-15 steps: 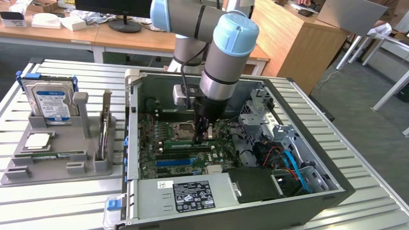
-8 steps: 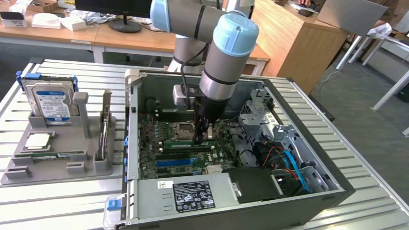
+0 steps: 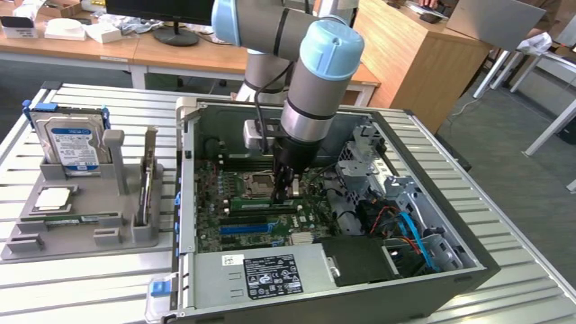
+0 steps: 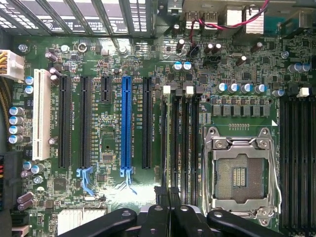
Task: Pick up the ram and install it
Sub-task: 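Insert the ram into the slot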
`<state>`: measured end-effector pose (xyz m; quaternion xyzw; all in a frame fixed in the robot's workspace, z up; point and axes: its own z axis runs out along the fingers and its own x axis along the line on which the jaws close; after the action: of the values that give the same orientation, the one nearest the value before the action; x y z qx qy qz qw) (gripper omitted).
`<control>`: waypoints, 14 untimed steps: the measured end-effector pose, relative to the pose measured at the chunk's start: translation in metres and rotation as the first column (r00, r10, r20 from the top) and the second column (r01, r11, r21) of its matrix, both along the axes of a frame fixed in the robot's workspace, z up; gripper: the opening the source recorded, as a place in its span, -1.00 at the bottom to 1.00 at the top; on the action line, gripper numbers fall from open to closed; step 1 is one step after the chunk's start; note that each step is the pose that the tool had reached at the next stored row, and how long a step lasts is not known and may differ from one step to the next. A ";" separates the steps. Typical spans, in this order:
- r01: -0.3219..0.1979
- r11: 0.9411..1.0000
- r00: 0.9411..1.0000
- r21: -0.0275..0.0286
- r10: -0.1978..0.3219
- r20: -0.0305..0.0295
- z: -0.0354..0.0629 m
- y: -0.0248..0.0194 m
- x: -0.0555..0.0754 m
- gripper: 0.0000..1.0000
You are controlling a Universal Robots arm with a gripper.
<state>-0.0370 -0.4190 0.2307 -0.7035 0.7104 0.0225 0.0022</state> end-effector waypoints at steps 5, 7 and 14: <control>0.000 1.000 1.000 0.000 0.000 0.000 -0.0002 0.0000 0.000 -0.77; 0.000 1.000 1.000 0.000 0.000 0.000 -0.0002 0.0000 0.000 -0.77; -0.001 1.000 1.000 0.000 0.001 0.000 -0.0003 -0.0001 0.001 -0.77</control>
<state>-0.0365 -0.4190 0.2304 -0.7039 0.7099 0.0225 0.0022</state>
